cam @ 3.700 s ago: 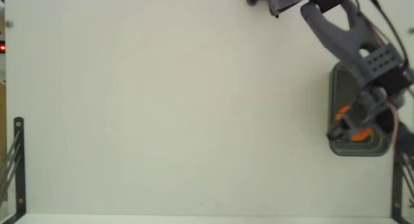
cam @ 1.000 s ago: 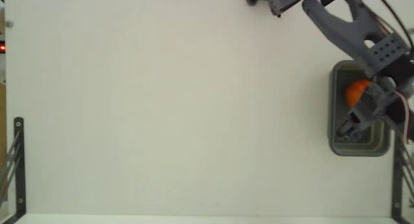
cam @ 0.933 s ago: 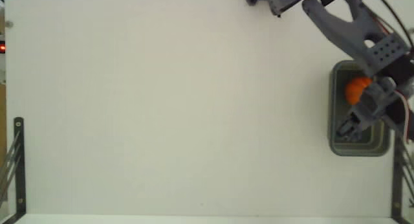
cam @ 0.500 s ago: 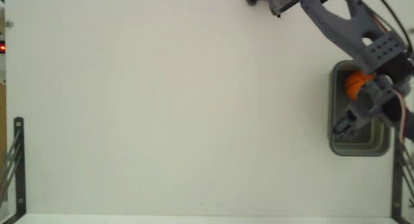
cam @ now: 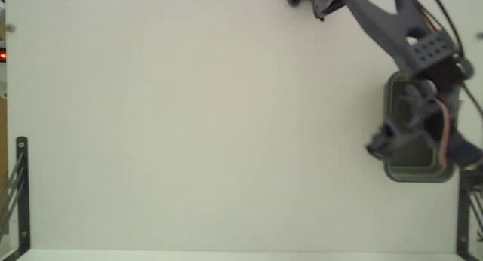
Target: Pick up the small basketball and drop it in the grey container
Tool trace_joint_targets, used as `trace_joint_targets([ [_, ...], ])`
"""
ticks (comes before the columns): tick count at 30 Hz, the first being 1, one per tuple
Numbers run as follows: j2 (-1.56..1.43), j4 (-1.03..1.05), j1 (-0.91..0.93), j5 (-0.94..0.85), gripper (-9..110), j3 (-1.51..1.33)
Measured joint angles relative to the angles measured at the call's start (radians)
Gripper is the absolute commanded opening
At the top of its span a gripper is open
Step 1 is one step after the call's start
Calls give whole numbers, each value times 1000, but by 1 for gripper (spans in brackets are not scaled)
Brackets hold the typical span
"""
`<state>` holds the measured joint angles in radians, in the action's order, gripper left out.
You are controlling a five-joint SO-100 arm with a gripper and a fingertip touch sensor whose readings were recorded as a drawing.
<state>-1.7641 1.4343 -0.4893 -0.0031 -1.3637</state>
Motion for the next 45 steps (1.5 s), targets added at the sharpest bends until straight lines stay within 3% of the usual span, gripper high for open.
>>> trace_joint_targets([
  [45, -603, -6, 440, -2, 110, -572],
])
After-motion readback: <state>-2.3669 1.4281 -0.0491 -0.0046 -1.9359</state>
